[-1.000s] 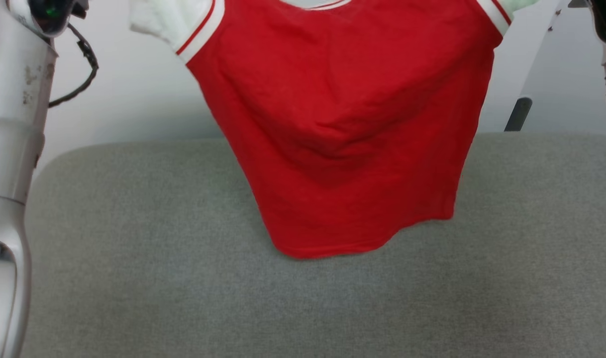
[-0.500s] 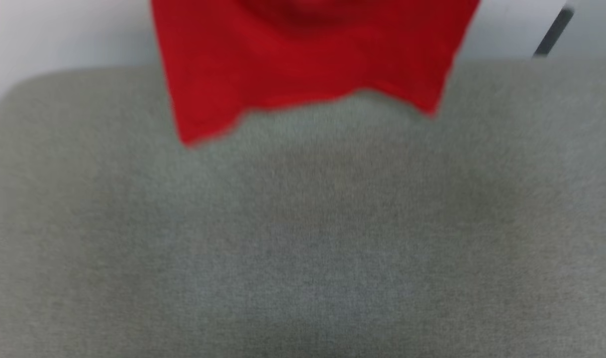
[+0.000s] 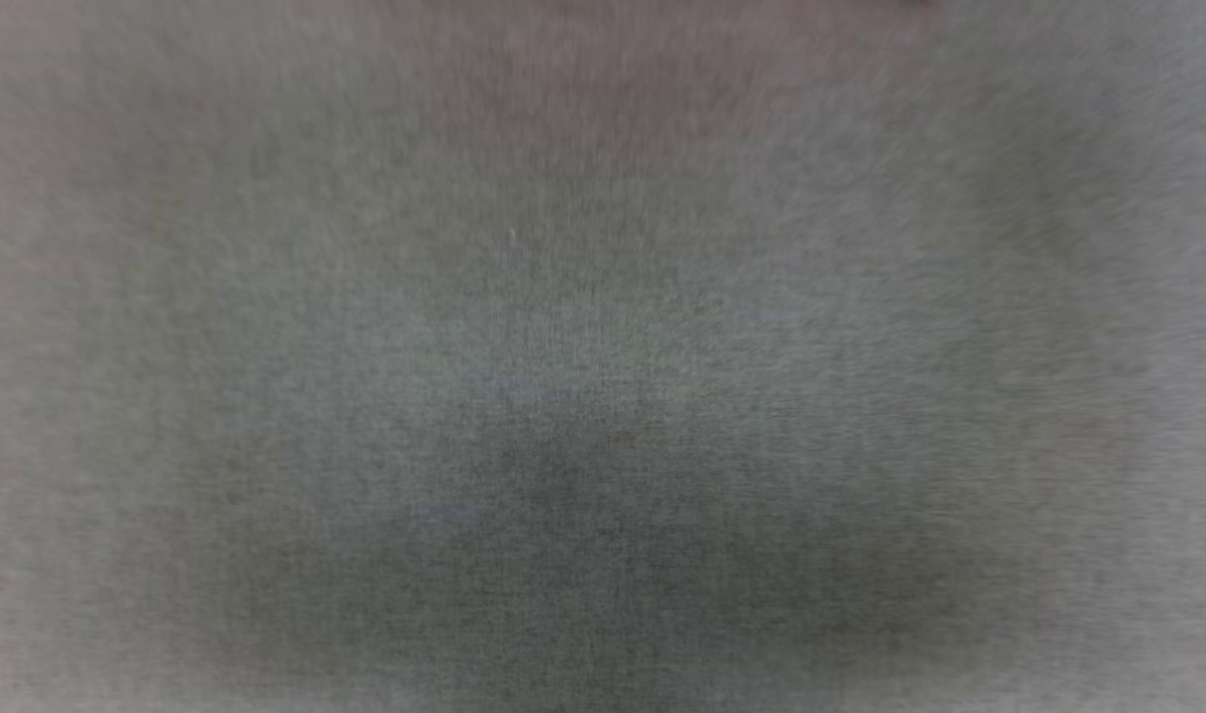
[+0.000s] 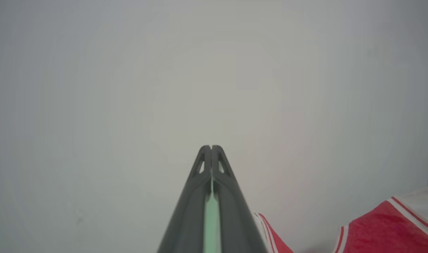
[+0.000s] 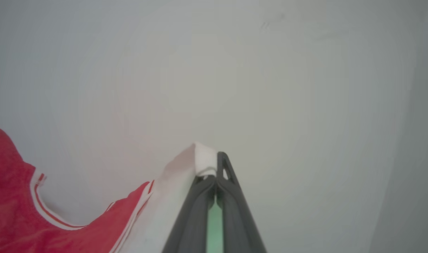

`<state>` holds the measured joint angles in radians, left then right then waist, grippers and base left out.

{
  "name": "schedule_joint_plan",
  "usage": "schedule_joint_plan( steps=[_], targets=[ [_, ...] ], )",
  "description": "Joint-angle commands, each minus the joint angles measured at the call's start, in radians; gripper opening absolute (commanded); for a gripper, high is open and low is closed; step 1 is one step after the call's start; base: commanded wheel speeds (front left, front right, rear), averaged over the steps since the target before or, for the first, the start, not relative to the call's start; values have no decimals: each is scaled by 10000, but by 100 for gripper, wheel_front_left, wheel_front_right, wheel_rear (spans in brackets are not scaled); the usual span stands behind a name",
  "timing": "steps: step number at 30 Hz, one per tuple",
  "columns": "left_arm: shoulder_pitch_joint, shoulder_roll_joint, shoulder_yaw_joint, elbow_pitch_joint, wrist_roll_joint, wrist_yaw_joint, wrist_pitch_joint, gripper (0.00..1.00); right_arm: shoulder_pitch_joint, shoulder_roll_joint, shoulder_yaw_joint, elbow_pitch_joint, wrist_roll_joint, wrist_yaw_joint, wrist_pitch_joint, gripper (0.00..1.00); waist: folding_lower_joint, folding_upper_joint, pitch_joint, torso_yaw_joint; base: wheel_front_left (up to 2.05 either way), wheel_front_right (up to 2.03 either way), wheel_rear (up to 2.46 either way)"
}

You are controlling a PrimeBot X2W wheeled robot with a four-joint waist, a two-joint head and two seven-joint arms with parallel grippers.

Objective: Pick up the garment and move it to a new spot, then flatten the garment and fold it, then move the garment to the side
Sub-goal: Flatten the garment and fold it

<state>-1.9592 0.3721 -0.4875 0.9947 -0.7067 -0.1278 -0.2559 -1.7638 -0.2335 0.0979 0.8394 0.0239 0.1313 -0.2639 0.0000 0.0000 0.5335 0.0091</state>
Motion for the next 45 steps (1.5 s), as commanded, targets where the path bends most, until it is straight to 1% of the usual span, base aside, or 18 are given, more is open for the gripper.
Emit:
schedule_joint_plan(
  steps=[1, 5, 8, 10, 12, 13, 14, 18, 19, 21, 24, 28, 31, 34, 36, 38, 40, 45],
  targets=[
    [83, -57, 207, -31, -128, -26, -82, 0, 385, 81, -272, -229, -381, -9, 1, 0, 0, 0, 1839, 489, 0, 0, 0],
    [627, -21, 952, -525, -50, -34, -70, 0, 747, 444, -742, -434, -844, -9, -2, 0, 0, 0, 2143, 642, 0, 0, 0],
    [1090, -244, 1154, -713, -50, -38, -76, 0, 1086, 703, -741, -342, -870, -9, -2, 0, 0, 0, 2071, 750, 0, 0, 0],
    [1300, -288, 1078, -642, -81, -39, -76, 0, 1224, 747, -621, -275, -889, -9, -2, 0, 0, 0, 1979, 765, 0, 0, 0],
    [1744, -367, 730, -532, -297, -38, -24, 0, 1422, 811, -461, -203, -652, -9, -4, 0, 0, 0, 1698, 793, 0, 0, 0],
    [2197, -398, 151, -532, -517, -33, 444, 0, 1733, 790, -242, -91, -353, -9, -4, 0, 0, 0, 1362, 810, 0, 0, 0],
    [2400, -398, -69, -638, -831, -32, 758, 0, 1895, 769, 65, -9, -230, -9, -2, 0, 0, 0, 1217, 808, 0, 0, 0],
    [3914, -112, -1022, -1012, -1677, -20, 1465, 0, 3093, 355, 1100, 28, 638, -10, -3, 0, 0, 0, 36, 915, 0, 0, 0],
    [4216, 67, -1287, -1199, -1785, -20, 1627, 0, 3385, 237, 1407, 8, 910, -10, -4, 0, 0, 0, -268, 907, 0, 0, 0],
    [4852, 190, -1681, -1673, -2294, -24, 1895, 0, 3897, -190, 1867, -277, 1429, -10, -12, 0, 0, 0, -756, 991, 0, 0, 0],
    [6300, 702, -2522, -2274, -2773, -21, 2352, 0, 5408, -637, 2765, -839, 2339, -10, -2, 0, 0, 0, -1593, 1015, 0, 0, 0],
    [7881, 1484, -3202, -3397, -3621, -21, 2584, 0, 7036, -1667, 3876, -2007, 3543, -10, -8, 0, 0, 0, -2601, 1091, 0, 0, 0],
    [9315, 2196, -3791, -4321, -3950, -22, 2651, 0, 8657, -2351, 4144, -2953, 4034, -10, -3, 0, 0, 0, -3265, 1140, 0, 0, 0],
    [10561, 2932, -4194, -5230, -4197, -22, 2685, 0, 10171, -3015, 3954, -3900, 4261, -10, -4, 0, 0, 0, -3828, 1177, 0, 0, 0],
    [11408, 3426, -4366, -5713, -4294, 21, 2633, 0, 11269, -3266, 3769, -4350, 4334, -10, -4, 0, 0, 0, -4136, 1162, 0, 0, 0],
    [12216, 3855, -4559, -6259, -4278, 210, 2579, 0, 12243, -3510, 3538, -4706, 4322, -10, -4, 0, 0, 0, -4345, 1152, 0, 0, 0],
    [12961, 4215, -4735, -6800, -4321, 515, 2553, 0, 13186, -3680, 3224, -4995, 4266, -11, -4, 0, 0, 0, -4526, 1174, 0, 0, 0],
    [14665, 4932, -5017, -8180, -4612, 1517, 2426, 0, 15386, -3750, 2297, -5654, 4186, -11, -4, 0, 0, 0, -4716, 1238, 0, 0, 0]
  ],
)
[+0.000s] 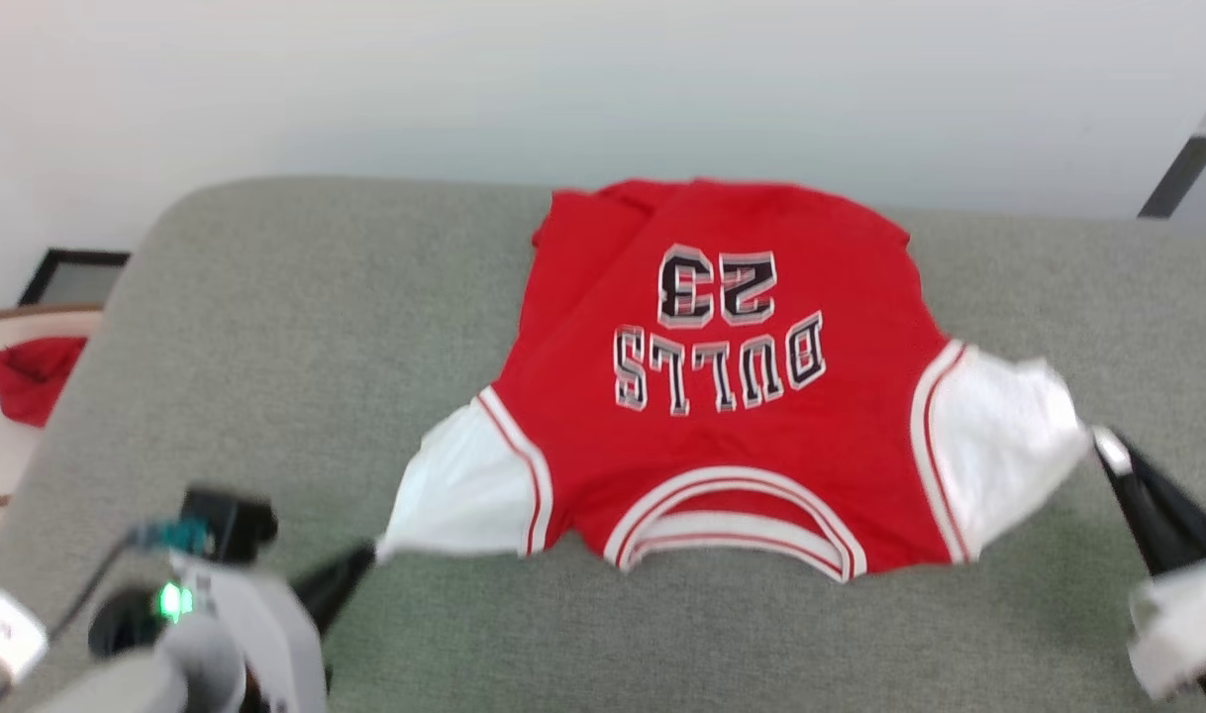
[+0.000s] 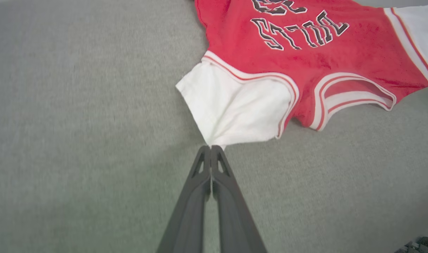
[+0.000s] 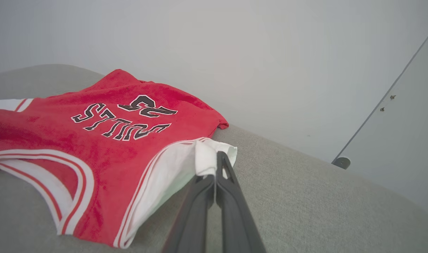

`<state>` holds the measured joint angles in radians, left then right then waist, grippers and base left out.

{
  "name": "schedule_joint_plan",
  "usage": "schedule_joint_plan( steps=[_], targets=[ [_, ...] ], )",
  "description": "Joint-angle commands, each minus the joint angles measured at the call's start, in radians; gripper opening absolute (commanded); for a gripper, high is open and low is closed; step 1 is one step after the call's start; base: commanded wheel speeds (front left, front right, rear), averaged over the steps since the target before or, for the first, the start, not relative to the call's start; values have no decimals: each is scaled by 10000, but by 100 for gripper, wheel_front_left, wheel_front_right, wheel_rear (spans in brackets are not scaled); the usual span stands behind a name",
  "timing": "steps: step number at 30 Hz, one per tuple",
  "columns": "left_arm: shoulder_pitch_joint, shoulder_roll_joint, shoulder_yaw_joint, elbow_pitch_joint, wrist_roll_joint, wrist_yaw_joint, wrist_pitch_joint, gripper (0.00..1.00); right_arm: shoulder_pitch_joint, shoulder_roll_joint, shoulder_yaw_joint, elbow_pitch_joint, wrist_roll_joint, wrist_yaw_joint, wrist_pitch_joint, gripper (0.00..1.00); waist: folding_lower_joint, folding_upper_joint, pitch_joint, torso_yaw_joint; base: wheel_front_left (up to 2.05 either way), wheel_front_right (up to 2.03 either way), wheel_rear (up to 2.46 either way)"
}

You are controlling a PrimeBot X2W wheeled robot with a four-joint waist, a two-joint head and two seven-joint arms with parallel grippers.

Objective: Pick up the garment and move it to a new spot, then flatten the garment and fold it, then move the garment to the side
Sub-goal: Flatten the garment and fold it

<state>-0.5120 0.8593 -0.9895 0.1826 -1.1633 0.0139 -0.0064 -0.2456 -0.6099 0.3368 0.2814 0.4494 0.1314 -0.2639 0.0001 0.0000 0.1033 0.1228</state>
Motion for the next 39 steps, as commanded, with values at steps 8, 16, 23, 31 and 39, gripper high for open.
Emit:
schedule_joint_plan(
  steps=[8, 16, 23, 31, 39],
  targets=[
    [2211, 869, 94, -1836, -864, 1830, -615, 0, 3237, 292, -2040, -1266, -580, -12, 446, 0, -1, 0, -230, 253, 0, 0, 0],
    [3543, 1585, 438, -3226, -1646, 3106, -1235, 0, 5509, 624, -3743, -2797, -970, -12, 1000, 0, -1, 0, 137, 442, 0, 0, 0],
    [3938, 1662, 544, -3787, -1794, 3437, -1602, 0, 6236, 1112, -4338, -3542, -1038, -12, 1437, 0, -1, 0, 376, 497, 0, 0, 0],
    [3351, 1085, 421, -3555, -1151, 3315, -1748, 0, 5616, 1429, -4022, -3703, -980, -12, 2624, 100, -1, 0, 670, 495, 0, 0, 0],
    [2987, 558, 417, -3299, -697, 3226, -2027, 0, 5811, 1575, -4196, -4785, -274, -11, 3143, 100, -1, 0, 932, 438, 0, 0, 0]
  ],
)
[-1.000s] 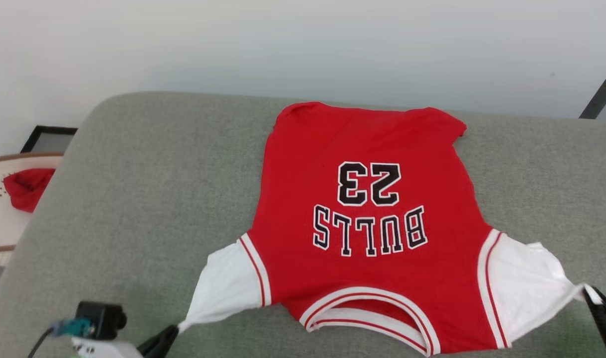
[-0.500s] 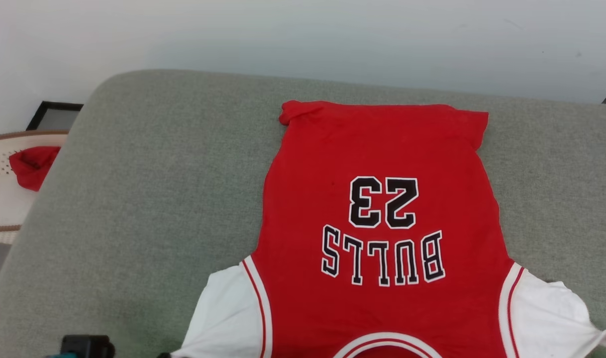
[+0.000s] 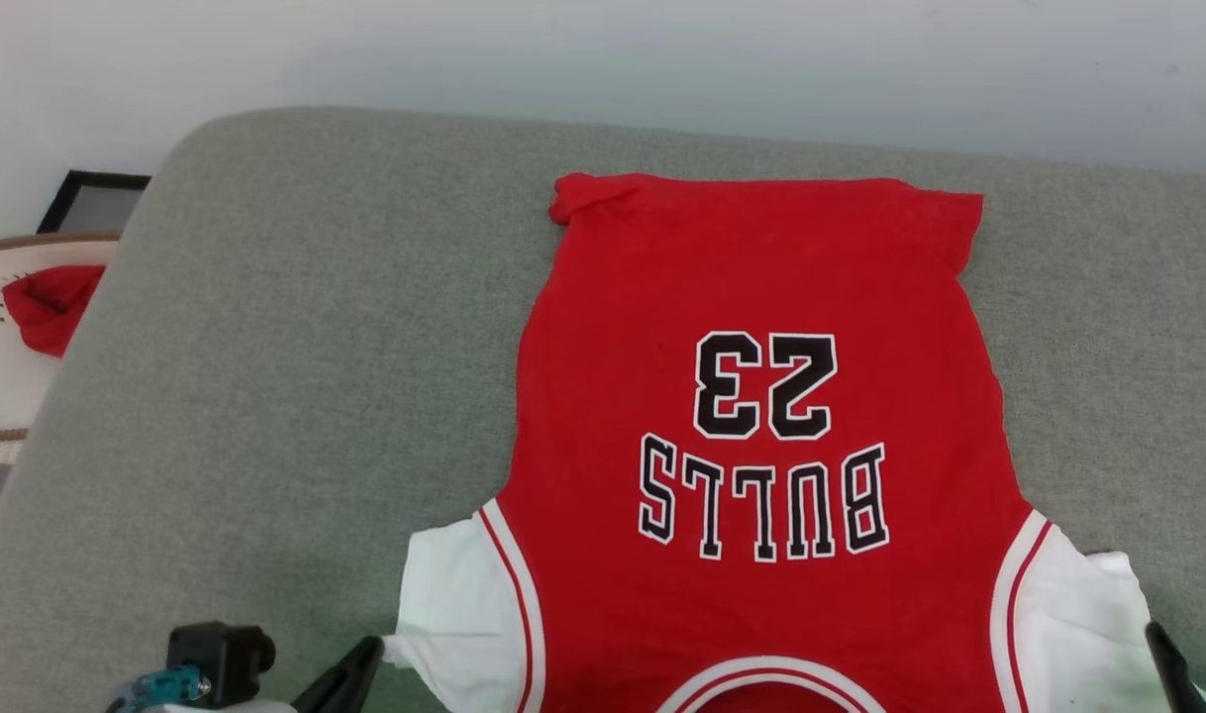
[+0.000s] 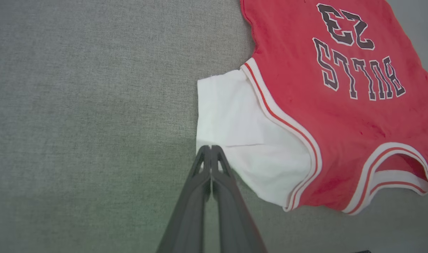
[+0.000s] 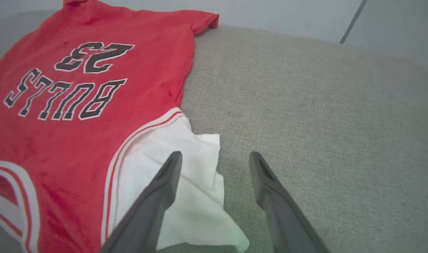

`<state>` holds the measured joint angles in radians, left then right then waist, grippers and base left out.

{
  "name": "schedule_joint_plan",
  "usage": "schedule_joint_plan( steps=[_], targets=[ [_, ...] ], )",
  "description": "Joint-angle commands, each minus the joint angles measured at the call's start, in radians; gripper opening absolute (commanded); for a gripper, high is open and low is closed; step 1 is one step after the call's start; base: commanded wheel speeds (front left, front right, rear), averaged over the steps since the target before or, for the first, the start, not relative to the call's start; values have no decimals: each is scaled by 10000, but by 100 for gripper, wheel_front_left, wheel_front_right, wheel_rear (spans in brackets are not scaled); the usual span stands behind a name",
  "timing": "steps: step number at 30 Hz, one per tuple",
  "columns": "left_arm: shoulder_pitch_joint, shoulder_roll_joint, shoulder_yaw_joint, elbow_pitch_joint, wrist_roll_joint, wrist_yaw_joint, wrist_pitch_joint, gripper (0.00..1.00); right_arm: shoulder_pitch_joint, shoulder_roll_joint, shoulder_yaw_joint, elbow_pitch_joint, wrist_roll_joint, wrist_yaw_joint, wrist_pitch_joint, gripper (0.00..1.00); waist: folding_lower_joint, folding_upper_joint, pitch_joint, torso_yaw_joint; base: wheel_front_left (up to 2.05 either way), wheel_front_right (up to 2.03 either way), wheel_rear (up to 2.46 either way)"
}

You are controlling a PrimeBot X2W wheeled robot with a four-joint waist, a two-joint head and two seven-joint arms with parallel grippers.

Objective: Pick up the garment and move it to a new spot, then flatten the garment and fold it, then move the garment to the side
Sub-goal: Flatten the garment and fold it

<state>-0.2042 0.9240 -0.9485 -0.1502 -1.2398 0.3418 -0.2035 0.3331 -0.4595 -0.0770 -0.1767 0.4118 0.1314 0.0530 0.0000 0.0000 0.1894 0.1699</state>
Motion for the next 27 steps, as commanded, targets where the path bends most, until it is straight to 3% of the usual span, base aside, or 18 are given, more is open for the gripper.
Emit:
schedule_joint_plan(
  steps=[1, 5, 11, 19, 27],
  targets=[
    [-139, -123, 18, 37, 133, -71, -98, 0, -51, 54, -97, -444, 64, -11, -17, 100, 0, 0, 118, -51, 0, 0, 0],
    [-244, -269, 52, 73, 245, -91, -159, 0, -752, 228, -197, -1008, 183, -9, 274, 100, 0, 0, 279, -67, 0, 0, 0],
    [-857, -638, -76, 107, 701, -282, -82, 0, -3573, -147, 136, -760, 408, -11, 1279, 100, 0, 0, 704, 293, 0, 0, 0],
    [-2193, -1763, -475, 568, 1437, -892, 290, 0, -7696, -1201, 1067, 1882, 772, -13, 2521, 100, 0, 0, 1432, 1428, 0, 0, 0],
    [-2976, -2724, -722, 1380, 1724, -1617, 243, 0, -10369, -2027, 2586, 4745, 1055, -11, 4014, 100, 0, 0, 1973, 2372, 0, 0, 0]
  ],
)
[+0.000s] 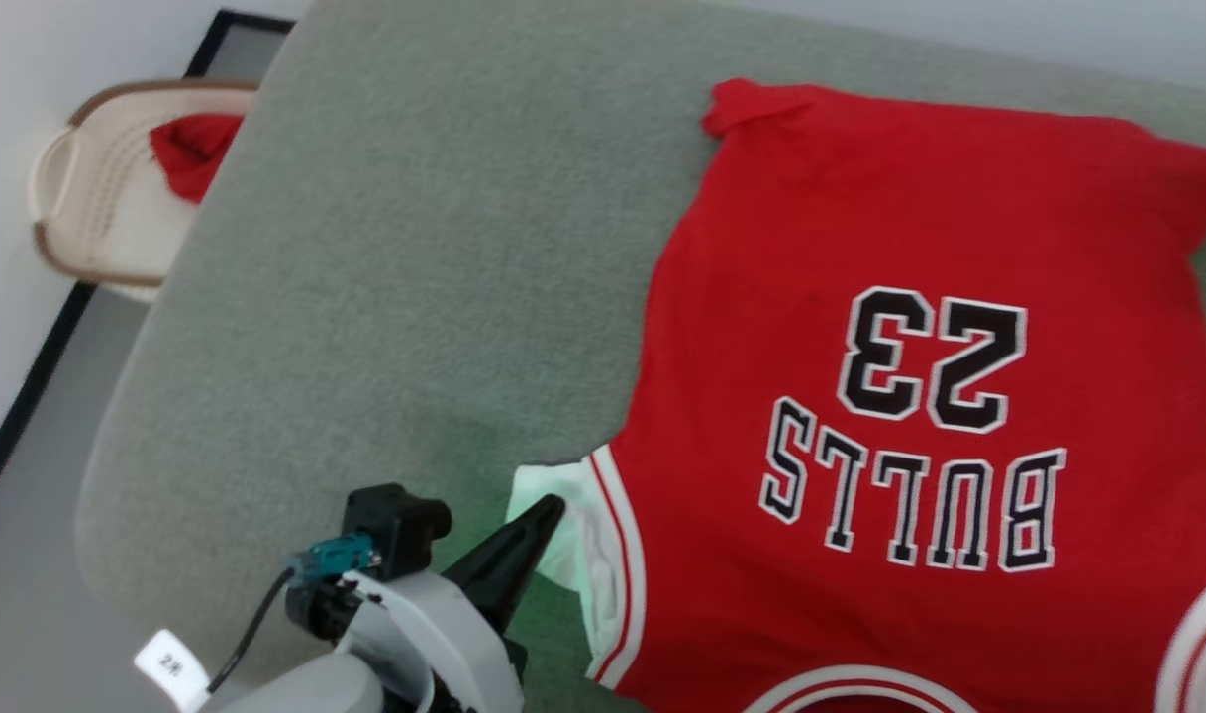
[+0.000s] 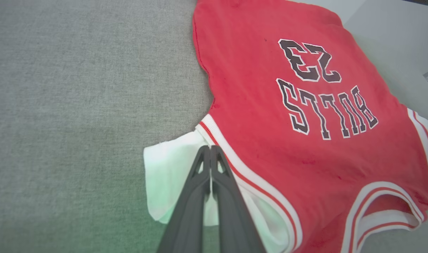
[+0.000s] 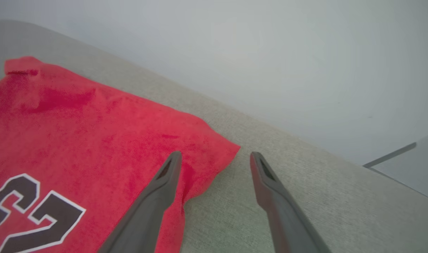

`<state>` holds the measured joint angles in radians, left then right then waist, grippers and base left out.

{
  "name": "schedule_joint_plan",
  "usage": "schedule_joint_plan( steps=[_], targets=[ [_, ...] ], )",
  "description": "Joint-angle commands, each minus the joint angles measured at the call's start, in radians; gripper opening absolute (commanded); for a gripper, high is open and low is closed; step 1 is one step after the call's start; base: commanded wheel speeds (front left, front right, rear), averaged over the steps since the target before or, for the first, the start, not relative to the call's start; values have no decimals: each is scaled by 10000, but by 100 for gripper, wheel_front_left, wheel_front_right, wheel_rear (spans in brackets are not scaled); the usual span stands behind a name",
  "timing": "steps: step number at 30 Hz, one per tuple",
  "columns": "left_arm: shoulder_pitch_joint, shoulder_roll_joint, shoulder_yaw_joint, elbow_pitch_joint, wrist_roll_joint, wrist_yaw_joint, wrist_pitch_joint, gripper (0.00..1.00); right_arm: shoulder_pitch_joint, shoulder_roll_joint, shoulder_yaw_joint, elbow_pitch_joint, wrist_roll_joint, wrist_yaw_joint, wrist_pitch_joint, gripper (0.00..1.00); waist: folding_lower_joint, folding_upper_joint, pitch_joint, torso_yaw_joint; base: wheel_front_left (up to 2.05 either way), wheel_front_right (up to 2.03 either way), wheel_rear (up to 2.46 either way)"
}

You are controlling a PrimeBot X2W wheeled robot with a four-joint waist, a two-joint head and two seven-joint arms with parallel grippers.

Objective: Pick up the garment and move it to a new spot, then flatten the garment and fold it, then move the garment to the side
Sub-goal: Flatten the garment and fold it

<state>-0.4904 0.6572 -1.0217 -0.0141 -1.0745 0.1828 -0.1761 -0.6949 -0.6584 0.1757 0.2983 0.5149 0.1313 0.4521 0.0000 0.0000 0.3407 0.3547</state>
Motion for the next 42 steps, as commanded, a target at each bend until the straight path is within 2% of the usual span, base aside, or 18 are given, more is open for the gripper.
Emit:
schedule_joint_plan(
  steps=[1, 4, 9, 13, 19, 20, 21, 24, 31, 36, 42],
  targets=[
    [-167, -155, -19, 137, 65, -115, -44, 0, -355, -91, 261, 313, 138, -9, 287, 100, 0, 0, 528, 613, 0, 0, 0],
    [-341, -463, -91, 465, 113, -387, -106, 0, -1119, -214, 629, 1277, 249, -11, 1029, 100, 0, 0, 744, 878, 0, 0, 0],
    [-570, -912, -168, 948, 137, -796, -234, 0, -2122, -73, 931, 2732, 210, -9, 2139, 100, 0, 0, 1110, 1219, 0, 0, 0],
    [-703, -1189, -192, 1323, 137, -1048, -314, 0, -2728, 247, 676, 3970, 7, -9, 2964, 100, 0, 0, 1333, 1397, 0, 0, 0],
    [-808, -1462, -196, 1769, 86, -1310, -414, 0, -3224, 875, 277, 5743, -894, -9, 4348, 100, 0, 0, 1452, 1513, 0, 0, 0],
    [-810, -1498, -190, 1829, 75, -1349, -434, 0, -3283, 992, 281, 5936, -1035, -9, 4573, 54, 0, 0, 1442, 1519, 0, 0, 0],
    [-808, -1519, -184, 1891, 62, -1383, -433, 0, -3354, 1092, 241, 6114, -1171, -6, 4792, 0, 0, 0, 1426, 1517, 0, 0, 0],
    [-782, -1577, -141, 2039, 20, -1427, -479, 0, -3591, 1246, 142, 6331, -1528, -3, 5181, 0, 0, 0, 1356, 1490, 0, 0, 0],
    [-625, -1504, -52, 2266, -53, -1429, -549, 0, -4048, 1733, -441, 6257, -1876, -1, 4866, 0, 0, 0, 1042, 1153, 0, 0, 0],
    [-510, -1228, 45, 2329, -88, -1328, -568, 0, -3971, 1899, -301, 5609, -1465, -3, 4683, 0, 0, 0, 609, 613, 0, 0, 0],
    [-296, -773, 162, 2202, -183, -1114, -506, 0, -3160, 1614, 117, 4147, -318, -5, 4588, 0, 0, 0, 4, -214, 0, 0, 0]
  ],
)
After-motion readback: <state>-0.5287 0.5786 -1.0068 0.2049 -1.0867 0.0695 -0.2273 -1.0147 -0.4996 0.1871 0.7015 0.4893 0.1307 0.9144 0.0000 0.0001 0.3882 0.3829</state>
